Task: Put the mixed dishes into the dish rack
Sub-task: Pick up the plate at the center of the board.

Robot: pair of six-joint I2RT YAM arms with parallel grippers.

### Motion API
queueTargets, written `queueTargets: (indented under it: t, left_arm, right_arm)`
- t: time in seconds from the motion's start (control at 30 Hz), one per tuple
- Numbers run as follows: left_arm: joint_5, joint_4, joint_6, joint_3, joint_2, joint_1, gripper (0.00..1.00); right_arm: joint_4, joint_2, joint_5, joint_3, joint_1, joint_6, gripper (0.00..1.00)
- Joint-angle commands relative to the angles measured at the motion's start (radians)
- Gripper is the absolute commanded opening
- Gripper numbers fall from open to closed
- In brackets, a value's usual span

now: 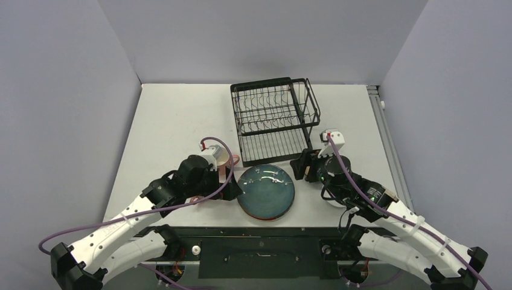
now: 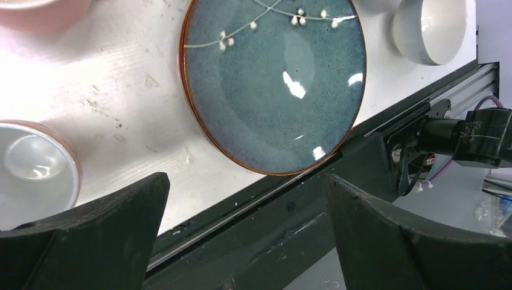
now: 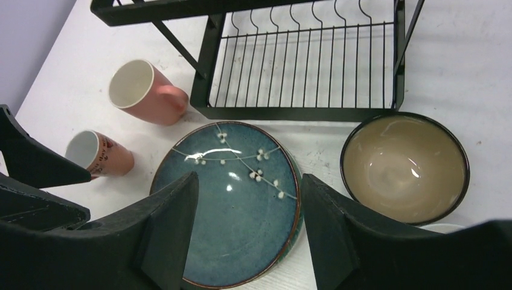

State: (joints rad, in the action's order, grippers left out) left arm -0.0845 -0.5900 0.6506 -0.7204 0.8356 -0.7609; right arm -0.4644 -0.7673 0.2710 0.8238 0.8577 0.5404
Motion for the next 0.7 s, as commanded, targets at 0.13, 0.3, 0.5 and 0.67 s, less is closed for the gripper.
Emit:
queueTargets:
  t: [0.13, 0.3, 0.5, 0.67]
  left_arm:
    - [0.028, 0.100, 0.135, 0.057, 0.015, -0.015, 0.92]
    - [0.036, 0.169, 0.196, 0.103, 0.053, -0.016, 0.83]
    - [0.050, 0.244, 0.230, 0.146, 0.110, -0.015, 0.74]
    - [0.062, 0.287, 0.245, 0.157, 0.162, -0.014, 0.66]
  right_arm:
    - [-0.017, 0.026, -0.029, -0.065, 0.003, 0.034, 0.56]
    - [-0.003, 0.004, -0.036, -0.103, 0.011, 0.046, 0.55]
    - [0.017, -0.004, -0.047, -0.148, 0.017, 0.058, 0.53]
    - [0.025, -0.003, -0.049, -0.170, 0.019, 0.066, 0.53]
